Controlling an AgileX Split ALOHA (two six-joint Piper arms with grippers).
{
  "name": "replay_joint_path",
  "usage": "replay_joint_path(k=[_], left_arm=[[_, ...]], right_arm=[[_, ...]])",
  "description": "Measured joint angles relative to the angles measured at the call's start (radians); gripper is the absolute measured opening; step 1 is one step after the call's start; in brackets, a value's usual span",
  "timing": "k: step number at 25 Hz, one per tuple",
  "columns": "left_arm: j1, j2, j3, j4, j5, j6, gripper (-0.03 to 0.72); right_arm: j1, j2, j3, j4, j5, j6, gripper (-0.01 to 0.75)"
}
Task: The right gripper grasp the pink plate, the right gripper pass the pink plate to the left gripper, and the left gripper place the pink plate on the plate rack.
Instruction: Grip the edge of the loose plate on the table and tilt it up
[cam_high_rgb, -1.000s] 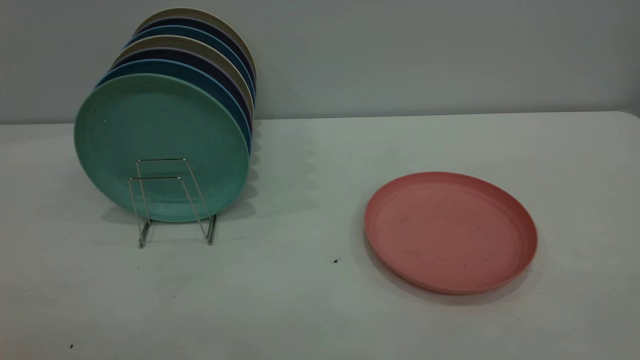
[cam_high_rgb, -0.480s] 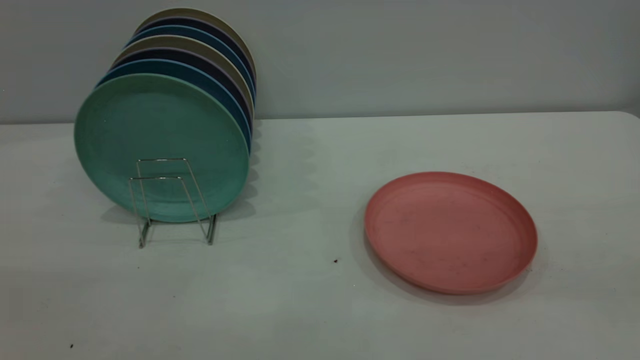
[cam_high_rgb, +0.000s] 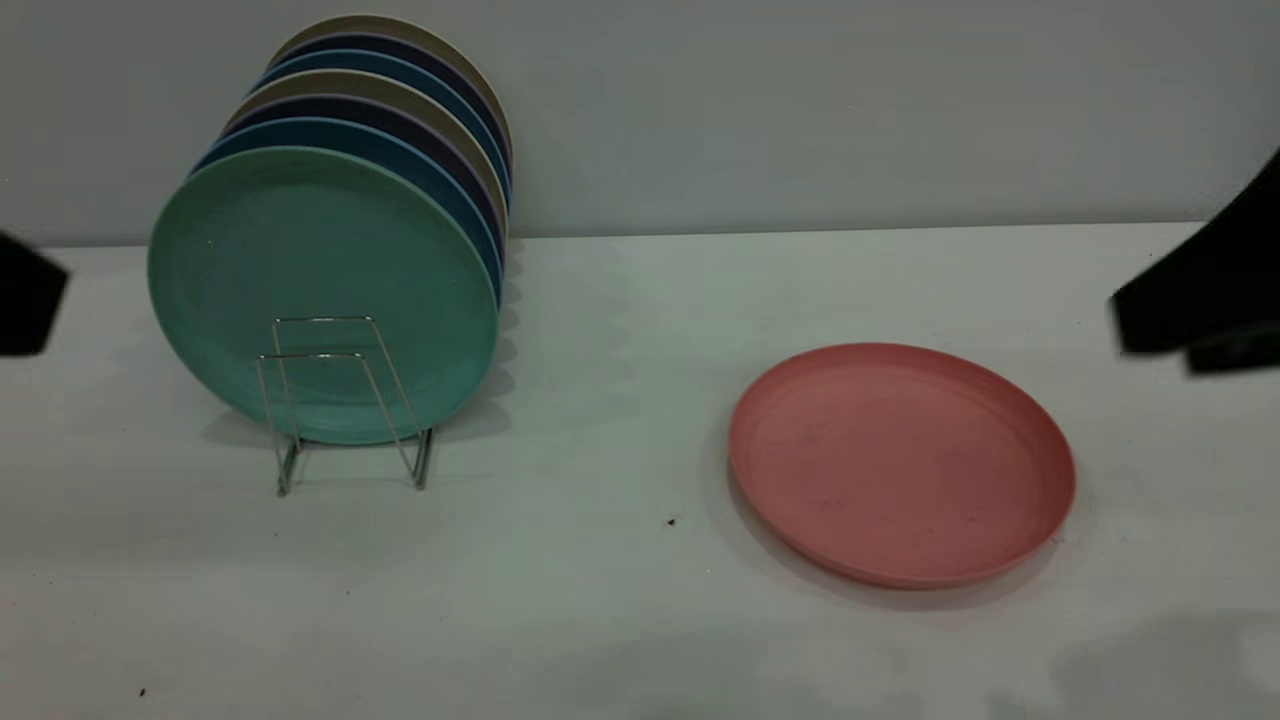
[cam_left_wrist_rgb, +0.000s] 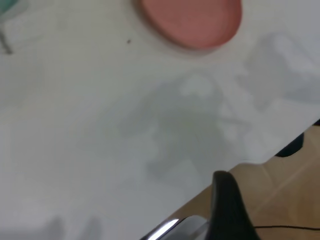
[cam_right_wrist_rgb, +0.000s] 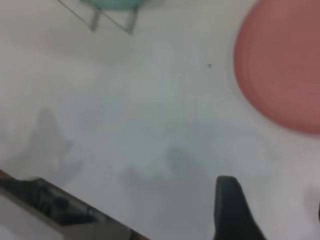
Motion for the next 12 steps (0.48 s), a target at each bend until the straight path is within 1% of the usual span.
replay_joint_path(k=[3, 6, 8, 10, 12], left_arm=[[0.000, 0.017, 0.000, -0.044, -0.006, 0.034, 0.474], [0.000, 0.017, -0.003, -0.051, -0.003, 0.044, 0.474], [0.000, 0.017, -0.003, -0.047, 0.004, 0.049, 0.474], [0.000, 0.017, -0.004, -0.033, 0.014, 0.052, 0.474], [0.000, 0.017, -0.004, -0.025, 0.018, 0.054, 0.474]], right_arm=[[-0.051, 0.185, -0.048, 0.073, 0.007, -0.086, 0.428], [-0.129, 0.360, -0.125, 0.115, 0.025, -0.137, 0.428], [-0.166, 0.469, -0.183, 0.122, 0.025, -0.154, 0.428], [-0.192, 0.555, -0.236, 0.133, 0.019, -0.163, 0.428], [-0.201, 0.637, -0.292, 0.140, 0.003, -0.169, 0.428]])
